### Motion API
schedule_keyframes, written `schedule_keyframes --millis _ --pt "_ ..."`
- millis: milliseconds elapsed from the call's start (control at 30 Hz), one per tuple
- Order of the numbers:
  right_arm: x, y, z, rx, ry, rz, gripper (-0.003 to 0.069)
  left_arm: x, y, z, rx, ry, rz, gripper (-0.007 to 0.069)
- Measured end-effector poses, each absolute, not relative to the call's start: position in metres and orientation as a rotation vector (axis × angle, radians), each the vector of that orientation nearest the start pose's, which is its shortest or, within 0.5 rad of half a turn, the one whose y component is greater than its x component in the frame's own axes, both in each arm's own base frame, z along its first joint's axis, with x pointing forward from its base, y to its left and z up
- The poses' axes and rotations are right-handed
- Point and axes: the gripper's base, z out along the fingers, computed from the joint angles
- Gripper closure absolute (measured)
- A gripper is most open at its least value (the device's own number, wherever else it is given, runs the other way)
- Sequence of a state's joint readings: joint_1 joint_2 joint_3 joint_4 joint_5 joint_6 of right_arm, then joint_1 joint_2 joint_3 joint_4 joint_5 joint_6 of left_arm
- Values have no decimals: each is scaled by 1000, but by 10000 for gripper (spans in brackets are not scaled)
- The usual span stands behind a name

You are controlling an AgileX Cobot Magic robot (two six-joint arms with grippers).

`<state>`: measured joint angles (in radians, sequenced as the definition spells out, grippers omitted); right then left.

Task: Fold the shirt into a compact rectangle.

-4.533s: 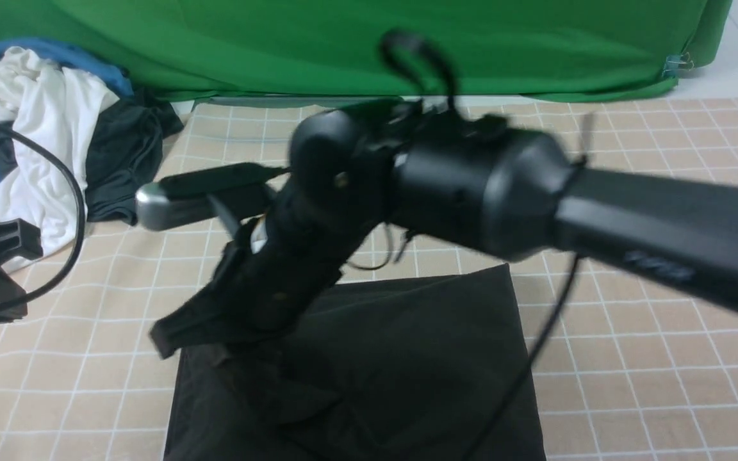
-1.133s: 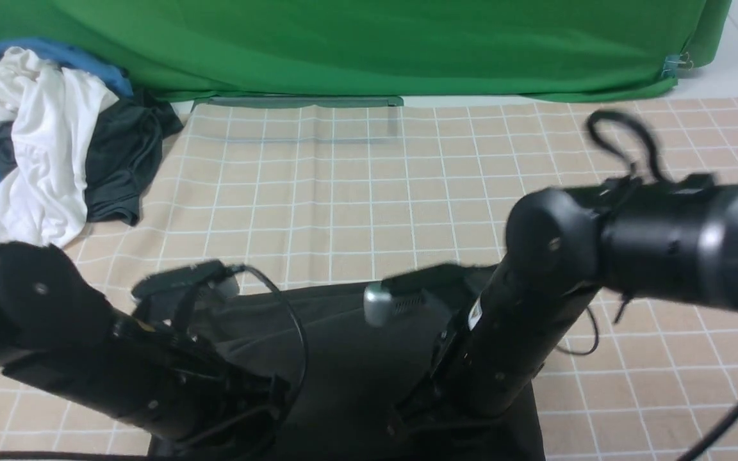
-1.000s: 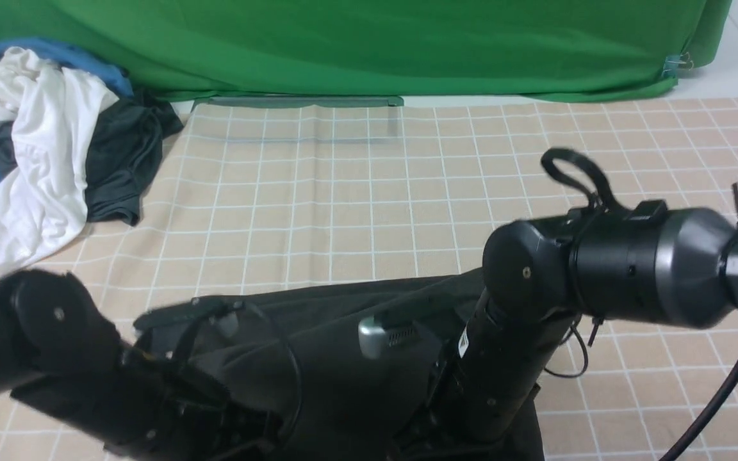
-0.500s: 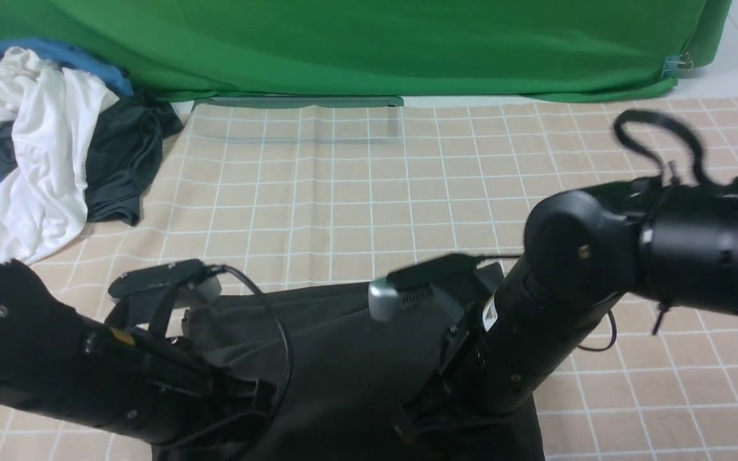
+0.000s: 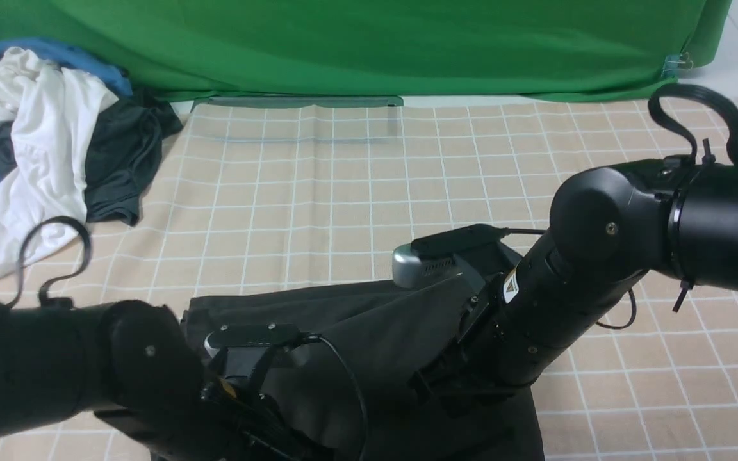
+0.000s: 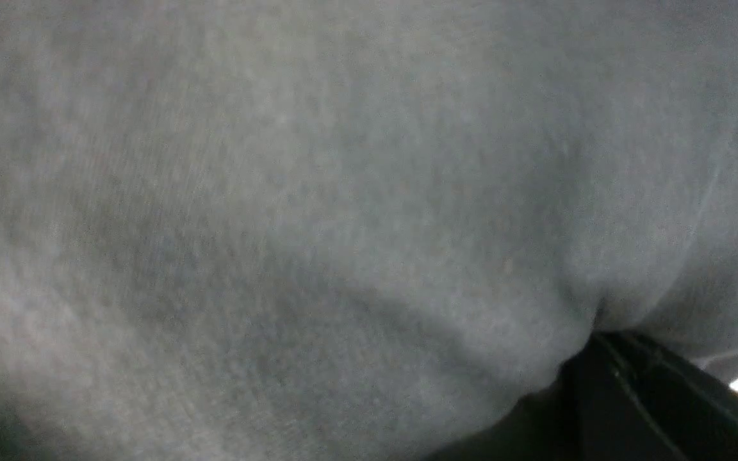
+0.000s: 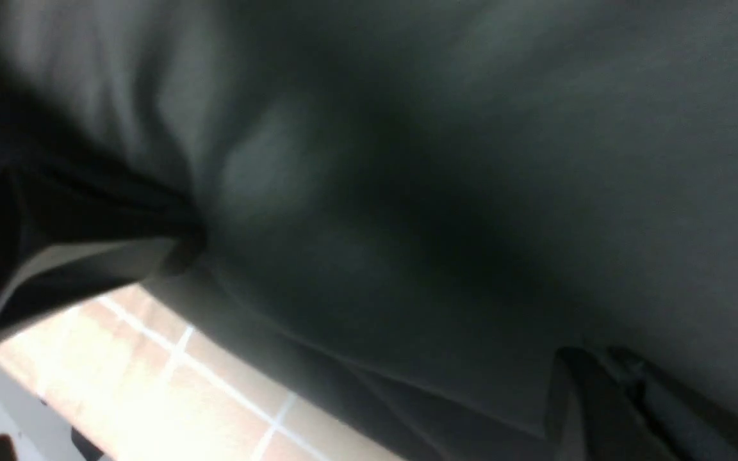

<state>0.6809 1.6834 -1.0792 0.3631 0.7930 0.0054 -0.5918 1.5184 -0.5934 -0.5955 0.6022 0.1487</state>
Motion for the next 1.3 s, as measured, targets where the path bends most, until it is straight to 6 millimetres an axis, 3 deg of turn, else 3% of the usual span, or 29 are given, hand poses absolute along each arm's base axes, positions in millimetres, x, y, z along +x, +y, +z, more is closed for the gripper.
schedule_keyframes --millis 200,333,467,600,733,833,1167,1300 --pt "238 221 210 -664 2881 529 624 172 -151 162 434 2988 -577 606" --pt "237 217 212 -696 2876 490 624 171 -146 194 505 2885 -567 606" --pt "238 204 225 -705 2854 437 624 174 -126 219 398 2804 -436 606" --pt "243 182 247 -639 2802 408 624 185 -95 218 244 2848 -284 606" --pt "240 159 279 -555 2703 417 624 197 -69 216 70 2852 -235 606" --pt "234 146 298 -536 2640 401 624 201 -59 217 36 2843 -229 606" --pt "212 128 328 -549 2552 367 624 203 -59 218 1 2823 -284 594" --pt "211 127 328 -544 2556 368 624 205 -59 218 4 2801 -285 484"
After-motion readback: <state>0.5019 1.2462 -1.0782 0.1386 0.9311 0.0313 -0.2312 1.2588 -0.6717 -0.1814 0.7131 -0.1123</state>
